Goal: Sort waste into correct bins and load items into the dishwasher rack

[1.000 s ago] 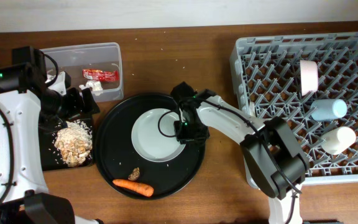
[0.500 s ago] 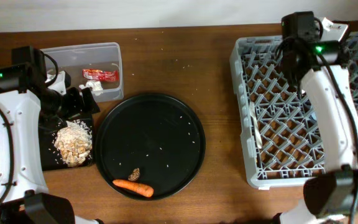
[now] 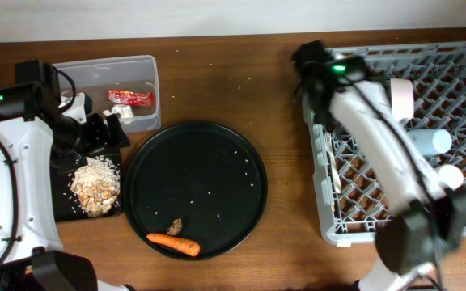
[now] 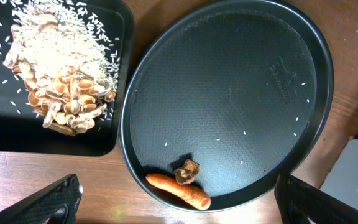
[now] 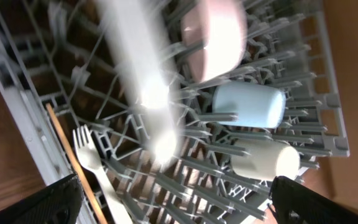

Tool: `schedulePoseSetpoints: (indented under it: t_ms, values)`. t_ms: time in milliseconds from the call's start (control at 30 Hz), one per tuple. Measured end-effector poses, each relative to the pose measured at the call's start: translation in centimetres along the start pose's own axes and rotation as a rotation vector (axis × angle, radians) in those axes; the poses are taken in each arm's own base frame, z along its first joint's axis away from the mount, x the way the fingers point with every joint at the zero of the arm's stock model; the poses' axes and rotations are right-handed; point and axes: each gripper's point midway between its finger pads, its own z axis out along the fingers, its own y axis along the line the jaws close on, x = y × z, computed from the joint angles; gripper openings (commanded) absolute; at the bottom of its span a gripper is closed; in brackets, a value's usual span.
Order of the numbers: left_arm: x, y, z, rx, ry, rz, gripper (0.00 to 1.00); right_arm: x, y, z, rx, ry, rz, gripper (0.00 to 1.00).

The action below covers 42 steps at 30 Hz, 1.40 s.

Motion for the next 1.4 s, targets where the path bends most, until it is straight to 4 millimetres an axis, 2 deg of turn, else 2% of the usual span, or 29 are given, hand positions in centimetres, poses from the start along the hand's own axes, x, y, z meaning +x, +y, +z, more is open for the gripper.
schedulePoseSetpoints:
  t_ms: [33, 67, 100, 167, 200, 267, 333, 400, 433, 467, 500, 600, 667, 700, 733, 767, 800, 1000, 1100, 1133, 1200, 1233, 1300, 1333, 1400]
  values:
    - [0.0, 0.0, 0.0, 0.0, 0.0, 0.0, 0.99, -0.4, -3.1, -2.6, -0.061, -0.047, 0.097, 0.99]
    - [0.0, 0.0, 0.0, 0.0, -0.001, 0.0, 0.99, 0.3, -6.7, -5.2, -0.163, -0.071, 0.169, 0.99]
    - [0.0, 0.0, 0.0, 0.0, 0.001, 0.0, 0.99, 1.3, -8.5, -6.9, -0.26, -0.074, 0.185, 0.99]
    - [0.4, -0.4, 0.6, -0.002, 0.017, 0.016, 0.99, 3.9, -8.1, -6.5, -0.358, 0.049, 0.079, 0.99]
    - [2.7, -1.8, 2.6, -0.006, 0.104, 0.053, 0.99, 4.5, -8.2, -6.0, -0.393, 0.091, 0.068, 0.99]
    - [6.1, -3.7, 5.4, -0.031, 0.223, 0.07, 0.99, 4.6, -7.4, -6.2, -0.454, 0.099, 0.041, 0.99]
    - [11.9, -5.6, 8.5, -0.08, 0.398, 0.009, 0.99, 4.7, -6.9, -6.4, -0.483, 0.101, 0.028, 0.99]
    - [14.6, -6.5, 10.9, -0.112, 0.444, -0.04, 0.99, 4.7, -6.8, -6.5, -0.49, 0.102, 0.026, 0.99]
    - [16.5, -6.7, 12.5, -0.144, 0.47, -0.075, 0.99, 4.7, -6.8, -6.5, -0.494, 0.103, 0.026, 0.99]
    - [17.4, -6.6, 13.2, -0.163, 0.481, -0.111, 0.99, 4.7, -6.8, -6.5, -0.495, 0.103, 0.026, 0.99]
    - [17.6, -6.6, 14.0, -0.166, 0.469, -0.142, 0.98, 4.7, -6.8, -6.5, -0.495, 0.102, 0.026, 0.99]
    - [20.1, -4.6, 16.9, -0.228, 0.486, -0.252, 0.98, 4.8, -6.8, -6.5, -0.494, 0.105, 0.024, 0.99]
    - [20.7, -3.5, 18.6, -0.235, 0.462, -0.276, 0.92, 4.7, -6.8, -6.5, -0.494, 0.104, 0.025, 0.99]
    - [20.3, -3.4, 19.5, -0.226, 0.427, -0.283, 0.77, 4.8, -6.8, -6.5, -0.495, 0.107, 0.024, 0.99]
    - [20.1, -2.9, 20.0, -0.238, 0.397, -0.294, 0.55, 4.8, -6.8, -6.5, -0.495, 0.106, 0.024, 0.99]
    - [19.8, -2.8, 20.0, -0.244, 0.379, -0.292, 0.48, 4.8, -6.8, -6.5, -0.495, 0.106, 0.022, 0.99]
    - [19.4, -2.7, 20.1, -0.246, 0.354, -0.282, 0.37, 4.8, -6.8, -6.5, -0.495, 0.105, 0.021, 0.99]
    - [17.5, -1.9, 20.1, -0.292, 0.248, -0.238, 0.11, 4.8, -6.8, -6.5, -0.495, 0.104, 0.014, 0.99]
    - [14.5, -0.4, 19.3, -0.349, 0.153, -0.195, 0.11, 4.8, -6.8, -6.5, -0.495, 0.103, 0.015, 0.99]
    - [12.6, 0.1, 18.1, -0.368, 0.089, -0.194, 0.15, 4.8, -6.8, -6.5, -0.494, 0.104, 0.014, 0.99]
    - [8.9, 0.3, 14.4, -0.35, -0.068, -0.19, 0.16, 4.8, -6.8, -6.5, -0.494, 0.103, 0.014, 0.99]
    - [7.0, 1.2, 12.5, -0.338, -0.142, -0.233, 0.16, 4.8, -6.8, -6.5, -0.494, 0.103, 0.013, 0.99]
    - [4.4, 4.1, 10.7, -0.343, -0.224, -0.349, 0.18, 4.8, -6.8, -6.5, -0.494, 0.103, 0.013, 0.99]
    - [3.3, 7.4, 9.8, -0.362, -0.257, -0.467, 0.17, 4.8, -6.8, -6.5, -0.495, 0.103, 0.014, 0.99]
    - [1.8, 10.1, 9.0, -0.348, -0.313, -0.573, 0.17, 4.8, -6.8, -6.5, -0.494, 0.103, 0.014, 0.99]
